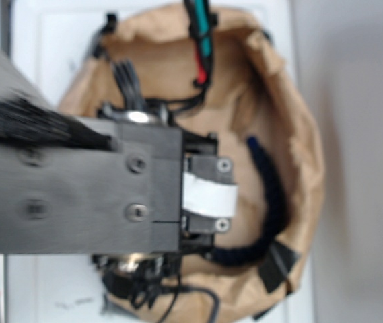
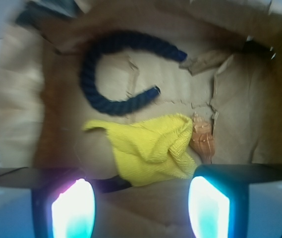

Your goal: Grab the yellow cloth.

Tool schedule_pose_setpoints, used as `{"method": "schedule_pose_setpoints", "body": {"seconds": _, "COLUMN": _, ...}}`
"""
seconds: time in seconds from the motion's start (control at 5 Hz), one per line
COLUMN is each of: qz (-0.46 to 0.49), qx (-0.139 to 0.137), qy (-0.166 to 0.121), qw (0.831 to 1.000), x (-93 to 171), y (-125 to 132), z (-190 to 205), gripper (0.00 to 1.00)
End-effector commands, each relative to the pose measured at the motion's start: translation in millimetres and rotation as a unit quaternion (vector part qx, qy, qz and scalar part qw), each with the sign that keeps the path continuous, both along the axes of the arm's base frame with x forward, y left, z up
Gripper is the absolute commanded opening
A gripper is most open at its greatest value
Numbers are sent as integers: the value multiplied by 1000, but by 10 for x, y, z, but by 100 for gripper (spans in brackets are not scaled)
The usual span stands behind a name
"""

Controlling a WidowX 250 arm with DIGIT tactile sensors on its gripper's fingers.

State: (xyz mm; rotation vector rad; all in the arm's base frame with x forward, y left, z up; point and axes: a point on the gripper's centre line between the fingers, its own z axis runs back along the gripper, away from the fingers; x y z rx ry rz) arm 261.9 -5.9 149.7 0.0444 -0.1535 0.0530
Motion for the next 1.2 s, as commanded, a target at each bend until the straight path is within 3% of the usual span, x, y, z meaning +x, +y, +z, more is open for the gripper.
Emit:
{"method": "schedule_pose_setpoints", "body": {"seconds": 0.0, "qz": 64, "qx": -3, "qy": -30, "qw": 997, "x": 48, "y": 222, "z": -244, "gripper": 100}}
{"method": "schedule_pose_setpoints", "body": {"seconds": 0.4, "qz": 46, "qx": 30, "qy": -7, "qw": 998, "x": -12, "y": 76, "z": -717, "gripper": 100}}
{"method": "schedule_pose_setpoints", "body": {"seconds": 0.6, "qz": 39, "qx": 31, "qy": -10, "qw": 999, "x": -63, "y": 20, "z": -859, "gripper": 100}}
{"method": "schedule_pose_setpoints", "body": {"seconds": 0.8, "qz": 43, "qx": 30, "qy": -11, "qw": 999, "x": -66, "y": 18, "z": -897, "gripper": 0}}
{"method": "schedule_pose_setpoints", "body": {"seconds": 1.0, "qz": 44, "qx": 32, "qy": -10, "qw": 998, "x": -65, "y": 31, "z": -883, "gripper": 0}}
